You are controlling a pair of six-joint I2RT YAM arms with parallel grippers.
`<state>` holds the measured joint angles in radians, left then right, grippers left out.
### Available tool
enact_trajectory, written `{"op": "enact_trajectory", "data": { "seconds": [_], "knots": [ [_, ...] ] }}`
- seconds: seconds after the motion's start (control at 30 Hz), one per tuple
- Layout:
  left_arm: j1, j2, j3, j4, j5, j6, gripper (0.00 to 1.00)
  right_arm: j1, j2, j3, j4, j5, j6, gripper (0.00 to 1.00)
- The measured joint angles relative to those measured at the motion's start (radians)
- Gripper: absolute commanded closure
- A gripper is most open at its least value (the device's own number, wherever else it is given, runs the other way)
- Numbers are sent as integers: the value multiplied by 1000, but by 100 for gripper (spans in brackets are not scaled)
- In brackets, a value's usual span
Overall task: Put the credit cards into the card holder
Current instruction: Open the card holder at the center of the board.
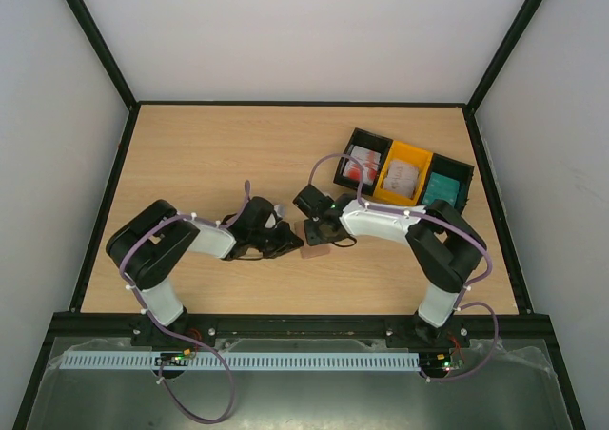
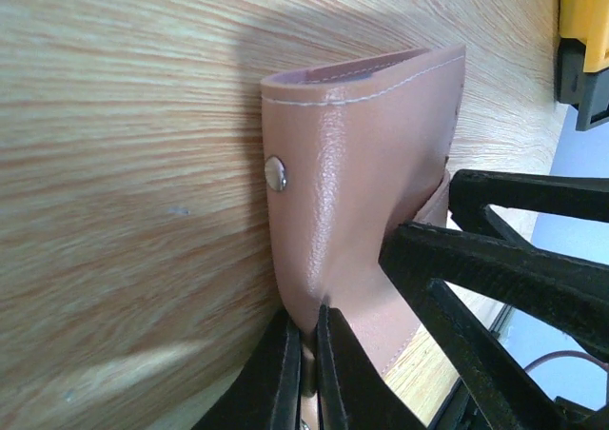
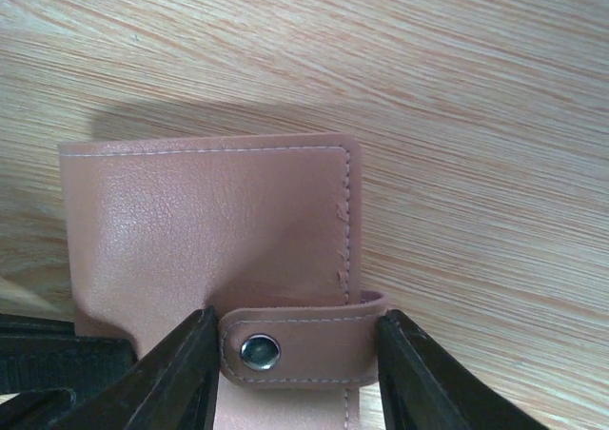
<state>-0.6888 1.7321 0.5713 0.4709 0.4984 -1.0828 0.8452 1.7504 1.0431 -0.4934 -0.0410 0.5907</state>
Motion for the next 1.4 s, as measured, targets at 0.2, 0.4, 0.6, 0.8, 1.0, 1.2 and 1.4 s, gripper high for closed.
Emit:
{"op": "enact_trajectory", "data": {
  "seconds": [0.2,0.4,0.6,0.8,1.0,1.2,1.4],
  "knots": [
    [0,1,4,-4,-10,2,98,21,0,23,-51,93,17,57],
    [0,1,6,-8,-19,2,98,19,0,40,-138,254,56,57],
    [0,1,6,-8,-19,2,97,12,-20,40,-173,303,64,55],
    [0,1,8,-10,-18,2,96,6,-94,28,-97,184,37,65],
    [0,1,8,-11,-17,2,96,4,-74,14,-76,176,23,67],
    [0,1,8,-11,-18,2,95,0,-63,0,-68,167,10,54],
    [0,1,8,-11,-18,2,95,-1,-51,-10,-55,154,-5,69]
  ]
}}
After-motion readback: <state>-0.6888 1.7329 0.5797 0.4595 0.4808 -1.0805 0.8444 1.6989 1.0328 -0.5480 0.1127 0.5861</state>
